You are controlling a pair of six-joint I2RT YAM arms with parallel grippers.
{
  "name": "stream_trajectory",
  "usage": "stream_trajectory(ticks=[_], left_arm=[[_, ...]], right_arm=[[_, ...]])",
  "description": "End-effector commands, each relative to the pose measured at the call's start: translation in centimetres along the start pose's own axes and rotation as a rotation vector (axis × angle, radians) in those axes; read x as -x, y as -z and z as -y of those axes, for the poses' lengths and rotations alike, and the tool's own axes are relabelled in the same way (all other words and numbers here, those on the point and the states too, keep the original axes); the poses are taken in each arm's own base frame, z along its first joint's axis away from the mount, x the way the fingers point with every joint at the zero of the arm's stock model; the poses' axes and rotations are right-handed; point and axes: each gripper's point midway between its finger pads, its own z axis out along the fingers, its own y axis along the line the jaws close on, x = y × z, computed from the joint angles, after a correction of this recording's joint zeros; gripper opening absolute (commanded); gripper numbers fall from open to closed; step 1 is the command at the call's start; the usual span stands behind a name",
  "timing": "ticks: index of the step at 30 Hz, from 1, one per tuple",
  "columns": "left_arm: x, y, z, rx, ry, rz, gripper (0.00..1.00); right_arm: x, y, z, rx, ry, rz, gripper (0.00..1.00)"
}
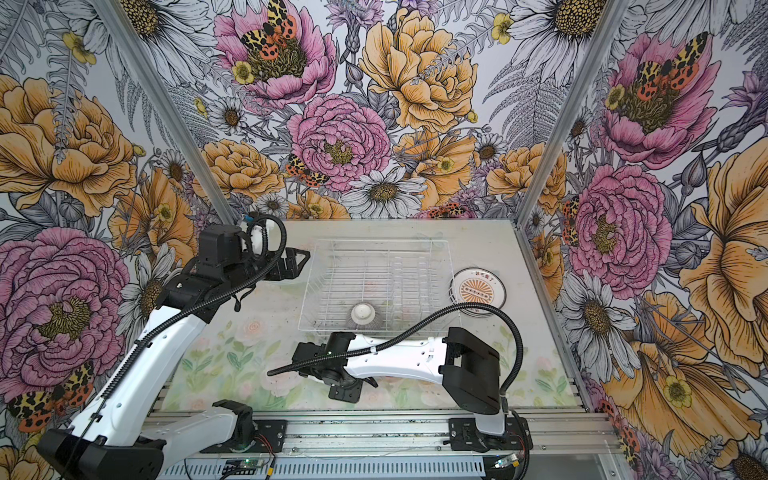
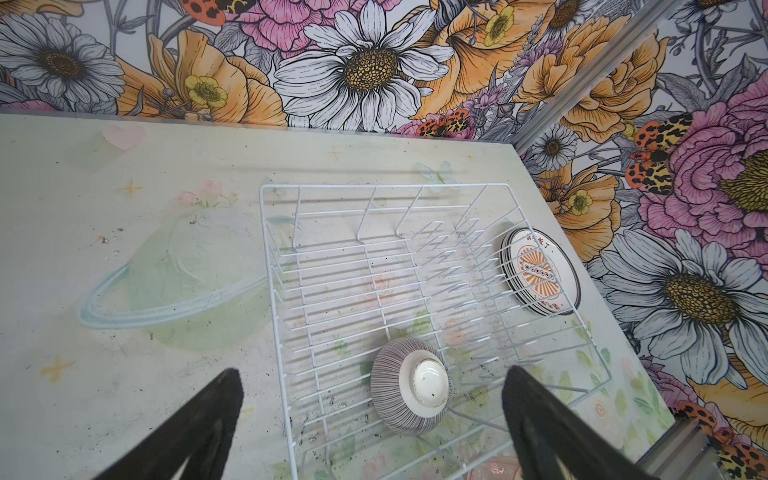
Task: Unload the mixed dishes from the dish rack
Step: 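Carry the clear glass down beside the pink glass with the right gripper, then release the clear glass and raise the right gripper while the left descends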
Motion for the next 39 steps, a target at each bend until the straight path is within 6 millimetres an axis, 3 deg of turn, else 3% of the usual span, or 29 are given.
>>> stream_trajectory(ticks=[1, 9, 11, 16, 24, 27, 32, 36, 39], left_arm=[[-0.5, -0.3, -0.1, -0.009, -0.013, -0.02, 0.99], [-0.6, -0.4, -0.1, -0.013, -0.015, -0.026, 0.99], [-0.6, -0.5, -0.1, -0.015, -0.015, -0.028, 0.99], [-0.7, -0.6, 0.0, -0.019, -0.012, -0.032, 0.99], [-0.7, -0.5, 0.1, -0.024, -0.012, -0.034, 0.99], [-1.0, -0.7, 0.0, -0.022, -0.013, -0.041, 0.99], [-1.8, -1.3, -0.4, -0.003, -0.013, -0.067, 0.99], [-2.6, -2.0, -0.6, 0.01, -0.018, -0.097, 0.99], [-3.4, -2.9, -0.7, 0.026, -0.031, -0.133, 0.99]], right_arm=[[0.7, 0.2, 0.8, -0.016, 0.007, 0.009, 0.0], [0.7, -0.6, 1.3, -0.011, 0.002, -0.013, 0.01], [0.7, -0.6, 1.2, -0.011, 0.003, -0.015, 0.09], [0.7, -0.5, 1.4, -0.013, 0.002, -0.012, 0.14], [0.7, -0.2, 1.7, -0.026, -0.003, -0.004, 0.37], [1.0, 1.4, 2.2, -0.049, -0.014, 0.046, 0.45], [1.3, 5.8, 3.0, -0.052, -0.052, 0.185, 0.48], [0.5, 9.7, 4.1, -0.06, -0.09, 0.292, 0.5], [-1.1, 13.2, 6.6, -0.084, -0.192, 0.391, 0.53]])
